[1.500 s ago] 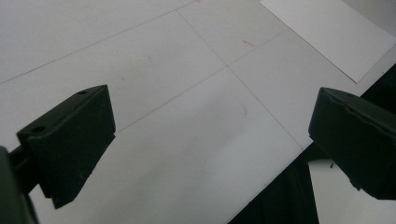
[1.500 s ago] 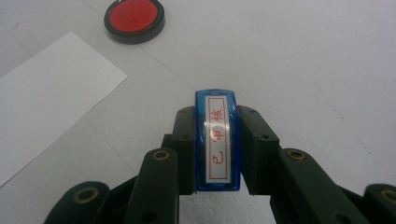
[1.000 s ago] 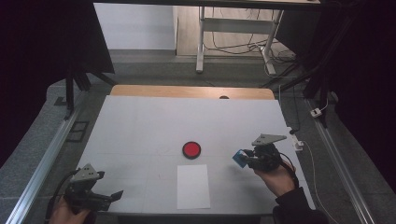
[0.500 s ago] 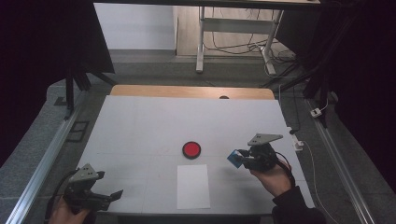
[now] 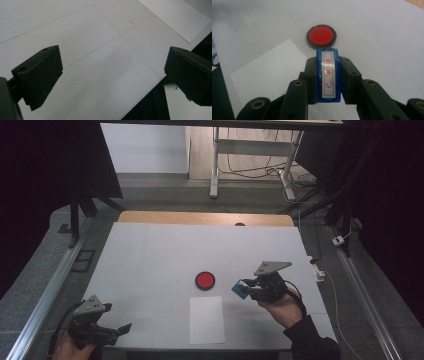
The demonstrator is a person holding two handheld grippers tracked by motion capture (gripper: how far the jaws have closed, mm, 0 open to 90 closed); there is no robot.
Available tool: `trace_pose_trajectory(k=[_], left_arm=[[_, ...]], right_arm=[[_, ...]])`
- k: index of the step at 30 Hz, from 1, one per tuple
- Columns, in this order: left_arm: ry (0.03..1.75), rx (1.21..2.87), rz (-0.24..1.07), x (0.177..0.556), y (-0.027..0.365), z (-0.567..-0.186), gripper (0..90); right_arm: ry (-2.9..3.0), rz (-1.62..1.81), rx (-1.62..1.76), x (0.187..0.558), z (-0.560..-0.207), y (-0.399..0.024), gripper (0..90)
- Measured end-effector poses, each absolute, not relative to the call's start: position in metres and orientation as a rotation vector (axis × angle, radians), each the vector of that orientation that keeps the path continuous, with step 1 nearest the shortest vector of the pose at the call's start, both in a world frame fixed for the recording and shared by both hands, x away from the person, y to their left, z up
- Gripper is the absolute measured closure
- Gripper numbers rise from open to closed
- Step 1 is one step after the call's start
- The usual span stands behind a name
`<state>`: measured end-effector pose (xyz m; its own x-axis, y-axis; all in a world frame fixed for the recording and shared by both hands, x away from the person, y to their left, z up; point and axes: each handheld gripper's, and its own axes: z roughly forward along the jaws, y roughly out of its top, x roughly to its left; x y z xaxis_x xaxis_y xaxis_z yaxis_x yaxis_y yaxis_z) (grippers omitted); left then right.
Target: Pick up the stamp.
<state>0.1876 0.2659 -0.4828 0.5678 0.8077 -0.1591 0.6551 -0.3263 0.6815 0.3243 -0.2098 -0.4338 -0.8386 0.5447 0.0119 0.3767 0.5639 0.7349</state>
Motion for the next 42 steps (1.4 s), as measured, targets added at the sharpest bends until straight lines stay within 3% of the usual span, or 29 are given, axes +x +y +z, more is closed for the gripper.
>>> trace_pose_trajectory(k=[42], left_arm=[[1.162,2.081,0.262,0.189,0.266,-0.483,1.6]], right_arm=[[2.692,1.268,0.549,0.318,-0.423,-0.133,70.0]])
